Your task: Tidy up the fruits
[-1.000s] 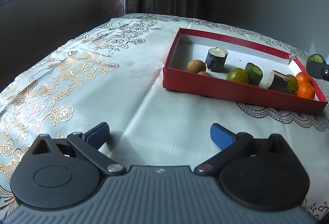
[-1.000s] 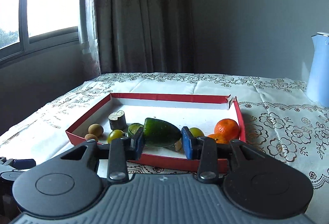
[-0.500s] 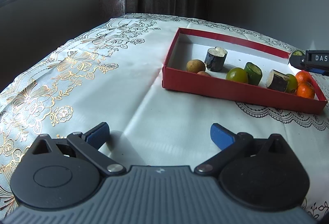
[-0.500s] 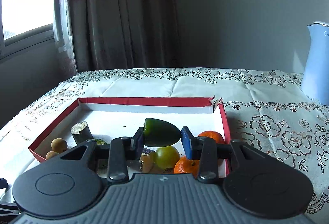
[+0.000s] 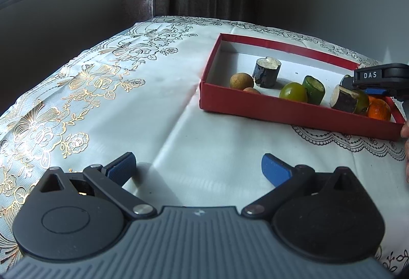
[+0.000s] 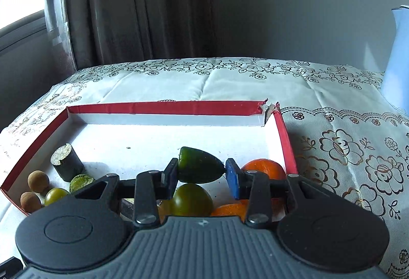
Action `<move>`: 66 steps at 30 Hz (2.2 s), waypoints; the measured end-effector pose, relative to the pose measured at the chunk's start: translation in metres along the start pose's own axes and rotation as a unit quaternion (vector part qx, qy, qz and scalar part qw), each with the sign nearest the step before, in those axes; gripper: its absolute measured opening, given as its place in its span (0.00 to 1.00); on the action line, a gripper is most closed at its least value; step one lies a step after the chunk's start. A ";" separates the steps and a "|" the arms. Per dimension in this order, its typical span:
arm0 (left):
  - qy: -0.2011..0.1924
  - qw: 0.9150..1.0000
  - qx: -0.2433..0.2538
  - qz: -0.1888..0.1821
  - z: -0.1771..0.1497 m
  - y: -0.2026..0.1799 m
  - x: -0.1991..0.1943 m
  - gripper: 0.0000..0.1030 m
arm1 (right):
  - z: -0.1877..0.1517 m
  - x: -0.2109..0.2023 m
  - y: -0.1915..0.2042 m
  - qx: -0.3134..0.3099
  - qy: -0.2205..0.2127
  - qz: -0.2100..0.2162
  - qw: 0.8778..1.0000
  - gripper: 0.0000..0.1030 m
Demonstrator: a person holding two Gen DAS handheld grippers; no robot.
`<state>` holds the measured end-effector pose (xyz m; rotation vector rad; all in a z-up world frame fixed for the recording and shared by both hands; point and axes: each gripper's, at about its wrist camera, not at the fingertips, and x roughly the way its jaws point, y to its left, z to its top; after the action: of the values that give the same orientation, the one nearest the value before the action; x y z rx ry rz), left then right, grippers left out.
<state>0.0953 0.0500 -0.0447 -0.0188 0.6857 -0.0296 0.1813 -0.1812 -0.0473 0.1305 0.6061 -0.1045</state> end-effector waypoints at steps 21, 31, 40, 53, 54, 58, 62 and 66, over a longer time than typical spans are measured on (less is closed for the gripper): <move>0.002 1.000 0.014 0.001 -0.001 -0.004 -0.001 1.00 | -0.073 -0.105 0.041 -0.046 -0.047 0.004 0.998 0.79; -0.019 0.999 0.027 0.000 -0.003 -0.014 -0.014 1.00 | -0.092 -0.117 0.069 -0.055 -0.054 -0.065 0.995 0.85; -0.062 0.997 0.032 0.014 0.003 -0.026 -0.040 1.00 | -0.093 -0.125 0.056 -0.008 -0.056 -0.054 0.997 0.85; -0.048 0.998 0.032 -0.012 0.007 -0.024 -0.044 1.00 | -0.088 -0.142 0.059 -0.021 -0.089 -0.075 0.993 0.85; -0.044 0.998 0.033 -0.012 0.007 -0.024 -0.043 1.00 | -0.087 -0.143 0.059 -0.021 -0.089 -0.073 0.993 0.85; -0.041 0.998 0.040 -0.011 0.005 -0.026 -0.042 1.00 | -0.087 -0.146 0.059 -0.022 -0.093 -0.070 0.993 0.85; -0.034 0.998 0.035 -0.025 0.005 -0.024 -0.040 1.00 | -0.086 -0.149 0.059 -0.022 -0.095 -0.070 0.993 0.85; -0.030 0.999 0.028 -0.026 0.005 -0.022 -0.038 1.00 | -0.085 -0.152 0.057 -0.019 -0.099 -0.069 0.993 0.85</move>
<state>0.0685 0.0289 -0.0160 0.0155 0.6248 -0.0975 0.0176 -0.1026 -0.0244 0.0399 0.4177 -0.2359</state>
